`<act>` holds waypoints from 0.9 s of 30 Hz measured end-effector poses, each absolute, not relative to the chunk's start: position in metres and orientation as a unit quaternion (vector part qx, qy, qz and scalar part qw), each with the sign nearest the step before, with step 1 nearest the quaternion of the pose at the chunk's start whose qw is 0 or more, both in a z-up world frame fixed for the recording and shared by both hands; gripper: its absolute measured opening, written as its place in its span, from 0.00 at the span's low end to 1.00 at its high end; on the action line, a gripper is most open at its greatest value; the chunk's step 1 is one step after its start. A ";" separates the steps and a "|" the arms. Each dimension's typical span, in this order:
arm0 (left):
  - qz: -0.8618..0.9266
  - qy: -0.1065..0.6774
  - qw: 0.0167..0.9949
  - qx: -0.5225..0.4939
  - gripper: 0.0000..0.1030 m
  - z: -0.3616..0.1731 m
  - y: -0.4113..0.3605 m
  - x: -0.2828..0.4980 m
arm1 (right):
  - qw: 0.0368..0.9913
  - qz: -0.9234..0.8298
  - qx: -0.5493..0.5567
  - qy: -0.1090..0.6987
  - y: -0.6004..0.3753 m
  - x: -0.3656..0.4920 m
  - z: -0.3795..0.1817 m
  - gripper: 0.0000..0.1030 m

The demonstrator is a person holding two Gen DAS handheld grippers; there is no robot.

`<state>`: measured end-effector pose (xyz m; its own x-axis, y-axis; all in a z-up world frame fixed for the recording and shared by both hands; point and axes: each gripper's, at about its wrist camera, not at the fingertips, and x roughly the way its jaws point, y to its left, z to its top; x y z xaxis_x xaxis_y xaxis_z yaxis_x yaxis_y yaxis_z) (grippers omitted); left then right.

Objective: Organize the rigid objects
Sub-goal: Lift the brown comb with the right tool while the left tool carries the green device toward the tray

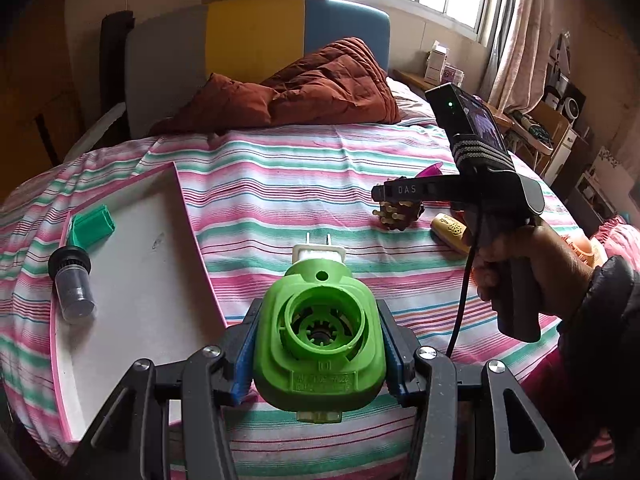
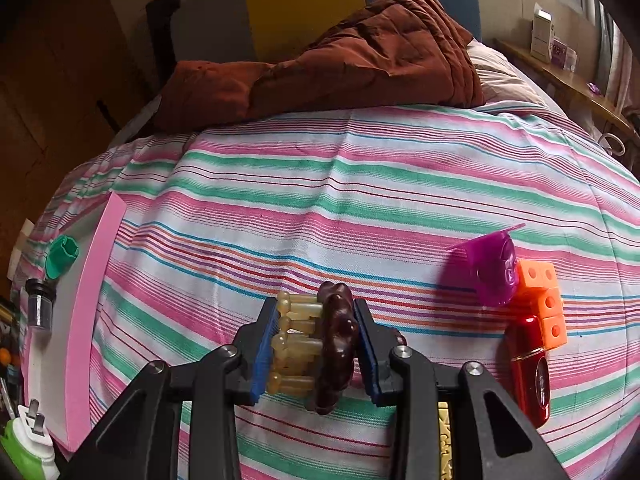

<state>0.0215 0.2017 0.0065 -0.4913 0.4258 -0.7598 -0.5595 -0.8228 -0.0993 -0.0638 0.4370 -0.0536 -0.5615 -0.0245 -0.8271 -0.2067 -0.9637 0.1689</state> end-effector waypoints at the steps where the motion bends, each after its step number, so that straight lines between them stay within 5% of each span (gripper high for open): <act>1: 0.860 0.079 0.285 -0.415 0.51 0.007 0.199 0.021 | 0.052 0.875 -0.465 0.124 0.437 -0.063 -0.054 0.35; 27: 0.863 0.044 0.240 -0.442 0.51 -0.003 0.147 0.008 | 0.055 0.880 -0.460 0.101 0.432 -0.062 -0.053 0.35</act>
<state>0.0078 0.1466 -0.0033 -0.4930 0.3759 -0.7846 -0.4536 -0.8806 -0.1369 -0.0624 0.4316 -0.0526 -0.5705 0.0042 -0.8213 -0.1893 -0.9737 0.1266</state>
